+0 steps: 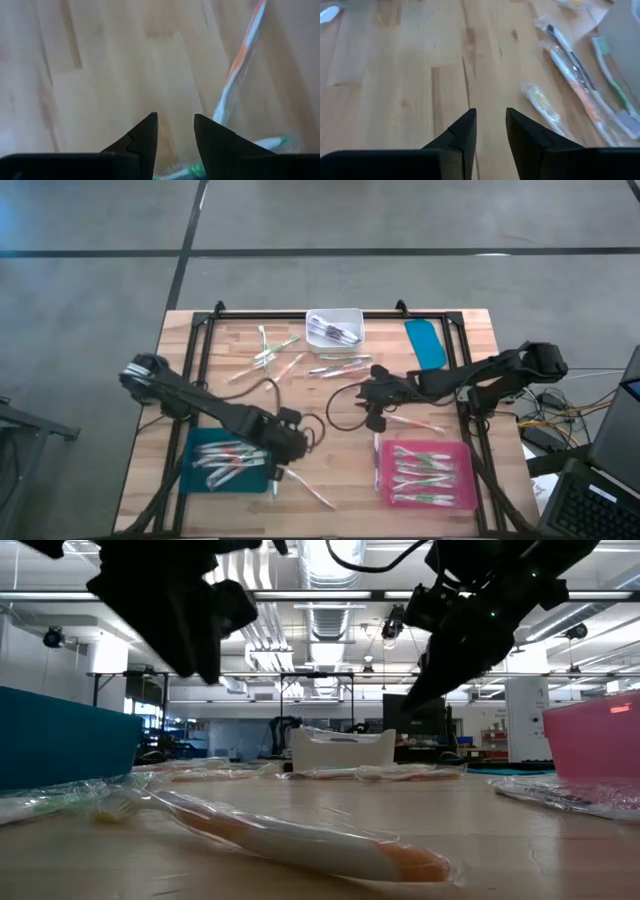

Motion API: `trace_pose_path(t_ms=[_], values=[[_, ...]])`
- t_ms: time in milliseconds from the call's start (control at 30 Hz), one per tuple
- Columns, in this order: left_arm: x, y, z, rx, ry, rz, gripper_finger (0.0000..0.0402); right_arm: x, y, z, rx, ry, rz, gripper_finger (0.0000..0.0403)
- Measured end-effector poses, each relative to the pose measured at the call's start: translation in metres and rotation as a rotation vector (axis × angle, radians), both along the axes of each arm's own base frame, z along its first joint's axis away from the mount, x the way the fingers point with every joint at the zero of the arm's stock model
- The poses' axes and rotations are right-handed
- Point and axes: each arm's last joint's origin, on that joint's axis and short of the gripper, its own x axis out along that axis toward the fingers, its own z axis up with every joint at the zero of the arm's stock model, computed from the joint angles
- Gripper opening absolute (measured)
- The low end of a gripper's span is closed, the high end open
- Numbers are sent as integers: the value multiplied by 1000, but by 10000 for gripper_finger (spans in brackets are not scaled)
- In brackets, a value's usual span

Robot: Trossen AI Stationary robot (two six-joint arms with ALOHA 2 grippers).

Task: Pick & Place Toothbrushes
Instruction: Put the orange toothbrush into the blue bin

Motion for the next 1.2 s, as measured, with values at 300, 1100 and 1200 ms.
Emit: trace_pose_path(t_ms=[300,1100,1200], values=[[34,-31,-18,44,184,-108,133,7,0,1,-1,-15,2,132],[51,-52,-35,-32,182,-156,133,5,0,-3,32,-12,-26,108],[47,-50,-46,-29,206,-138,133,4,0,-4,33,-11,-26,107]])
